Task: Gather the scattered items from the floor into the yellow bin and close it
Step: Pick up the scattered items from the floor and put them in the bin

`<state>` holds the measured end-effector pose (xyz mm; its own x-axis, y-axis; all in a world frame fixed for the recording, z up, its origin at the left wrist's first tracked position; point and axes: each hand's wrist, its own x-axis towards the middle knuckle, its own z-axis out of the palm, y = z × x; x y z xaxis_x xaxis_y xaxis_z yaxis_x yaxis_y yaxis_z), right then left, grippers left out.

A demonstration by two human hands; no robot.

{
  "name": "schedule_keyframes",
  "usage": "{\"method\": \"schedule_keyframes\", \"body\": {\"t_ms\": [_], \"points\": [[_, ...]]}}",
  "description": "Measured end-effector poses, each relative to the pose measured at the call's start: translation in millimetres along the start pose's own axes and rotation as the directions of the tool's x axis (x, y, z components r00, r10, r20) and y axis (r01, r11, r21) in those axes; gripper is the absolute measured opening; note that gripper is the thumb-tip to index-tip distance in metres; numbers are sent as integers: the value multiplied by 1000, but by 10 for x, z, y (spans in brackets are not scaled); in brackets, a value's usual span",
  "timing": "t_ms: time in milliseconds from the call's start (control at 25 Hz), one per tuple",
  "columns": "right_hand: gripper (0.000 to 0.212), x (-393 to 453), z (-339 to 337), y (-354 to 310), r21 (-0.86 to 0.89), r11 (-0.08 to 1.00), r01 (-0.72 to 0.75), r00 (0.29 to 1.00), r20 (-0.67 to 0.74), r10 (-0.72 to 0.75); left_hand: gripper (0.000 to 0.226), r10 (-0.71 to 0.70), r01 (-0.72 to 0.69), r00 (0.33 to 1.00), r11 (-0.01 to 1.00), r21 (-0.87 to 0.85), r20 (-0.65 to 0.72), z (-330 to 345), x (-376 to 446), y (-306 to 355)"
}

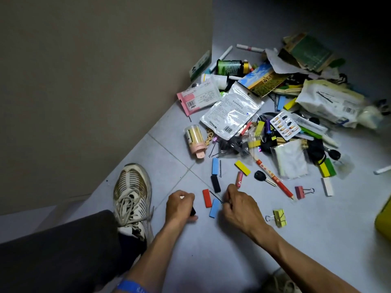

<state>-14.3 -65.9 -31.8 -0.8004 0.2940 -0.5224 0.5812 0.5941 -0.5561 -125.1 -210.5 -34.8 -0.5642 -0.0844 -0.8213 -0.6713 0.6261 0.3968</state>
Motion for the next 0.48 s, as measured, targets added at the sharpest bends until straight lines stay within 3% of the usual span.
{"method": "schedule_keyframes", "body": {"t_ms": [80, 160, 320, 400, 480], "points": [[3, -57, 47, -54, 12, 999, 45, 998, 42, -46, 12, -25, 25, 1000, 995, -93, 4, 28, -51, -70], [8, -64, 108, -80, -40, 999, 31, 999, 20, -30, 18, 19, -20, 1000, 999, -36, -13, 13, -95, -140], [30, 5, 222, -118, -249, 967, -57, 998, 23, 65, 14, 201, -168, 977, 933, 319, -74, -64, -130, -191], [24, 17, 262, -124, -212, 973, -91, 996, 3, 94, 16, 292, -223, 955, 829, 513, -58, -66, -138, -211], [26, 8, 253, -88, -69, 984, -163, 987, -15, 163, 22, 361, -253, 931, 746, 616, -55, -19, -136, -242]]}}
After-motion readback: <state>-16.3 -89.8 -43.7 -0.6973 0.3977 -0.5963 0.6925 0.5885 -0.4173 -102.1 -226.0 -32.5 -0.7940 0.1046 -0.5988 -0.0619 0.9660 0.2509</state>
